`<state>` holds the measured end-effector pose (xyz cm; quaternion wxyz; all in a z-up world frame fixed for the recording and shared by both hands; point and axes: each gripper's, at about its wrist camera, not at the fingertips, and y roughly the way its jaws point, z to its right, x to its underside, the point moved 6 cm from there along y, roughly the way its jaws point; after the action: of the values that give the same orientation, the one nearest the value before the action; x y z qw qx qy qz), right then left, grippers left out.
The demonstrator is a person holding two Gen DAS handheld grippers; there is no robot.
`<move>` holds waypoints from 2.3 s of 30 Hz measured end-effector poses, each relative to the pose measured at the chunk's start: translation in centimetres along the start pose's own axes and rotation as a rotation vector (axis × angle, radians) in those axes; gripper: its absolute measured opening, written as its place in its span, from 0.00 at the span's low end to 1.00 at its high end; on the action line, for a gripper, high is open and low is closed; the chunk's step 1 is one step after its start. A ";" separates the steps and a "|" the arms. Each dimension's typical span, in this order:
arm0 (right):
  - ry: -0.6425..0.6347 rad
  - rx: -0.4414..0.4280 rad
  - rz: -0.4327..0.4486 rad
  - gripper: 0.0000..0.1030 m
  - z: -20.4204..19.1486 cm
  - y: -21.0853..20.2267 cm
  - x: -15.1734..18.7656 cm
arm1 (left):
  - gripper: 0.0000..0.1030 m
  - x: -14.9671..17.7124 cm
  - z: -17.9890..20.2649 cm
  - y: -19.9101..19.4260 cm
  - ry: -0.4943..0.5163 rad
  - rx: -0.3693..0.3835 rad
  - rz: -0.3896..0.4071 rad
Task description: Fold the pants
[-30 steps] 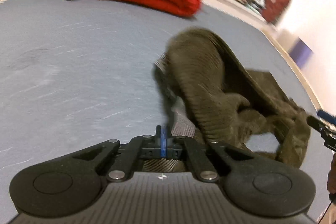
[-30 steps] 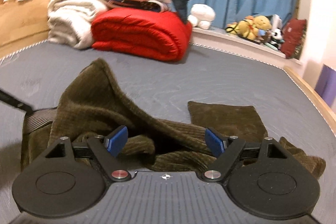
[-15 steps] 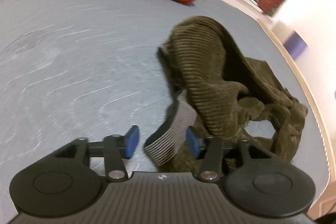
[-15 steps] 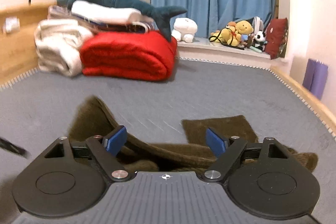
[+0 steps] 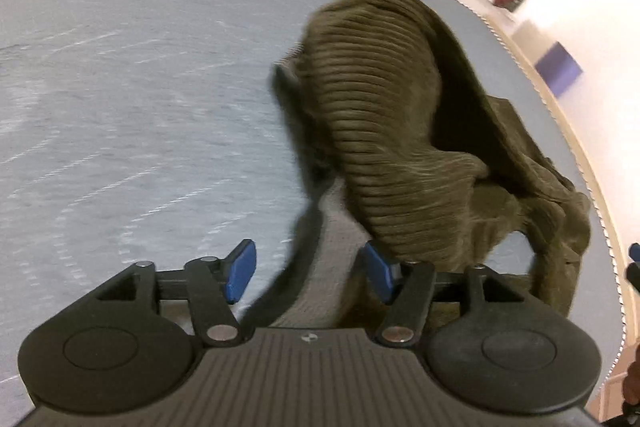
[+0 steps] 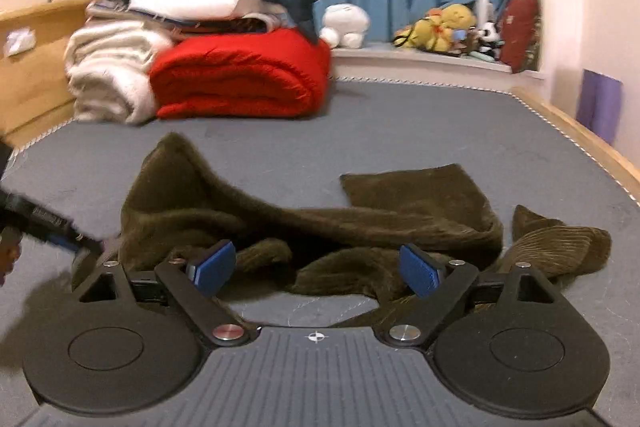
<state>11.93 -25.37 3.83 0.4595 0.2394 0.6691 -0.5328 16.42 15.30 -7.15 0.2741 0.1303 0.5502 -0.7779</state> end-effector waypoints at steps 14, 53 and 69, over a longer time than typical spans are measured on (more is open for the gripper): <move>-0.065 -0.008 0.017 0.88 -0.5 0.6 0.1 | 0.79 0.4 2.1 5.2 0.036 -0.100 -0.019; -0.034 0.057 0.009 0.88 -1.0 1.7 0.3 | 0.79 0.9 -8.1 -3.6 -0.257 -0.149 -0.054; 0.374 0.323 0.163 0.88 11.7 -0.6 -2.3 | 0.32 0.6 -7.0 -2.8 -0.171 -0.236 0.051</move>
<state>16.75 -36.05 6.00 0.3249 0.4572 0.6274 -0.5402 13.65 22.33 -7.74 0.3531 0.0442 0.6091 -0.7088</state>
